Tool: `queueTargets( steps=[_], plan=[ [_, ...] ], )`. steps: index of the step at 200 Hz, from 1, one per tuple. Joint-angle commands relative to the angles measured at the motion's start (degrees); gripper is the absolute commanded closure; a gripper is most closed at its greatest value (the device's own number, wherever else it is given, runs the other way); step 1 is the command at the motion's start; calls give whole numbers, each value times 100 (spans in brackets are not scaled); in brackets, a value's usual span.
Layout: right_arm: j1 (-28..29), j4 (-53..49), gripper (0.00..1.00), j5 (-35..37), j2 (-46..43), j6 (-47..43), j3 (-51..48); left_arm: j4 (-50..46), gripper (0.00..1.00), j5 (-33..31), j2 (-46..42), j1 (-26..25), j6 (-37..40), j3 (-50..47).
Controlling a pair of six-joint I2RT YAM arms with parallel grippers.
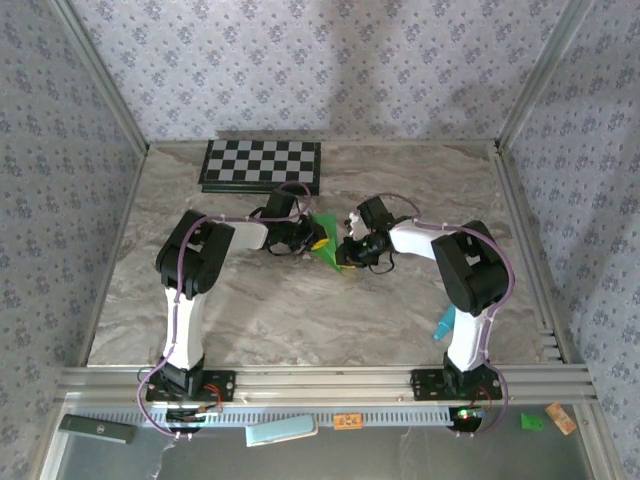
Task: Fold a paper plane with a square sheet of paper (pick it up from the middle)
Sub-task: Fourth fold the wing at the center of the table.
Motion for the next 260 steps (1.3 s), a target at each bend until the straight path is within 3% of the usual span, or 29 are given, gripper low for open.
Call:
queueTargets(
  steps=[1, 126, 182, 260],
  plan=[
    [44, -221, 84, 71, 117, -113, 61, -268, 86, -71, 104, -54, 77, 78],
    [-152, -85, 92, -157, 225, -120, -270, 336, 81, 264, -221, -51, 234, -28],
    [-265, -17, 92, -463, 237, -214, -353, 76, 82, 291, -45, -91, 360, 171],
    [-312, -39, 91, -357, 251, -211, -386, -423, 83, 151, 209, -135, 520, 424]
  ],
)
